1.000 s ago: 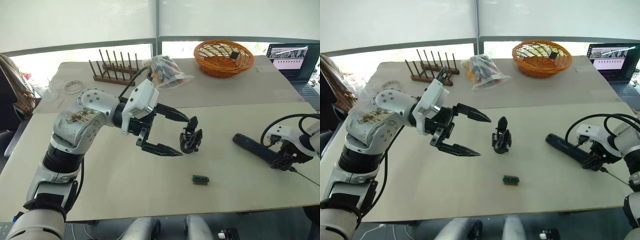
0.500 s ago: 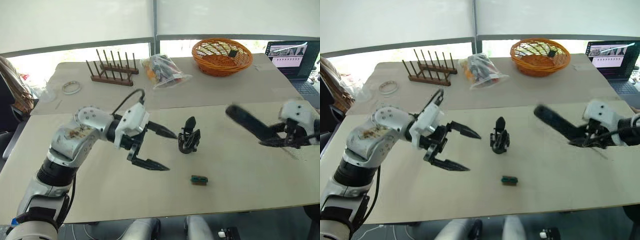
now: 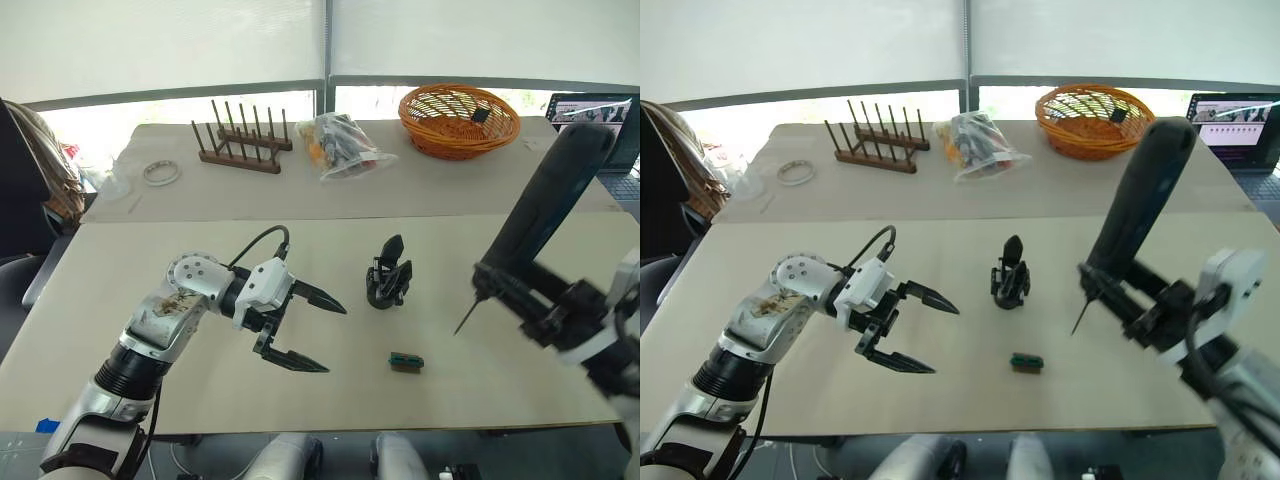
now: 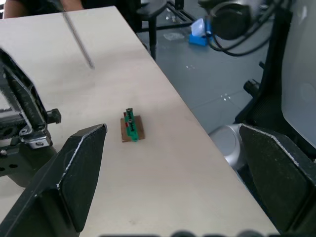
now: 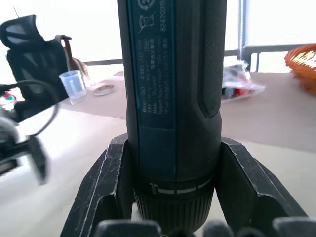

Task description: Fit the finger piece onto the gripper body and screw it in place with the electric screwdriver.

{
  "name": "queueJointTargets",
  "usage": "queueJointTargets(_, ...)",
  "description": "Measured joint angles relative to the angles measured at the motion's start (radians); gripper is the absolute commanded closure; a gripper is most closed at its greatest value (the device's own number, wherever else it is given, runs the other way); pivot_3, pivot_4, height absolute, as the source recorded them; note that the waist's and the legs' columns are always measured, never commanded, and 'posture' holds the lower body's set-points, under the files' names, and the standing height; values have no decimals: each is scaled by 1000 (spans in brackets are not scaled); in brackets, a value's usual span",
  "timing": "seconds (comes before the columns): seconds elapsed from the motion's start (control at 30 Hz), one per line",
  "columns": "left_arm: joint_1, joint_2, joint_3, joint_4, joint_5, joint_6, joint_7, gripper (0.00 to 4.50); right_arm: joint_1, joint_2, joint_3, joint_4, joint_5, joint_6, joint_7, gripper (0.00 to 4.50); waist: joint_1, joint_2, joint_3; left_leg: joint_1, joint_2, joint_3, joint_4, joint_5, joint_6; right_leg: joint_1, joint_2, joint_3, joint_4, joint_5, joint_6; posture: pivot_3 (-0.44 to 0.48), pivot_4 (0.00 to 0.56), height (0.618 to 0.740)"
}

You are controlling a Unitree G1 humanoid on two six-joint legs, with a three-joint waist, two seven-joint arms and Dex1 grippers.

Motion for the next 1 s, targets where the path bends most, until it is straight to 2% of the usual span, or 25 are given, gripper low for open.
queueJointTargets(0.2, -1, -36, -47, 99, 62, -75, -25, 0, 123, 18, 170, -48, -21, -151, -39, 2586, -22, 0, 0, 3, 0, 0, 1, 0, 0, 1, 1, -1, -1, 0, 0, 0, 150, 740)
queueJointTargets(0.37, -1, -57, -66, 171, 103, -143, -59, 0, 134, -32, 267, -40, -79, -287, -42, 2586, -22, 0, 0, 4, 0, 0, 0, 0, 0, 0, 2, -2, -1, 0, 0, 0, 150, 740)
queueJointTargets(0.6, -24, -101, -66, 227, 118, -156, -55, 0, 157, -74, 336, 17, -120, -371, -62, 2586, -21, 0, 0, 4, 0, 0, 0, 0, 1, 1, 2, -2, -2, 0, 0, 0, 150, 740)
queueJointTargets(1.0, -26, -117, -66, 264, 151, -217, -58, 0, 203, -110, 396, 42, -137, -458, -72, 2586, -21, 0, 0, 4, 0, 0, 1, -1, 1, 1, 2, -2, -2, 0, 0, 0, 150, 740)
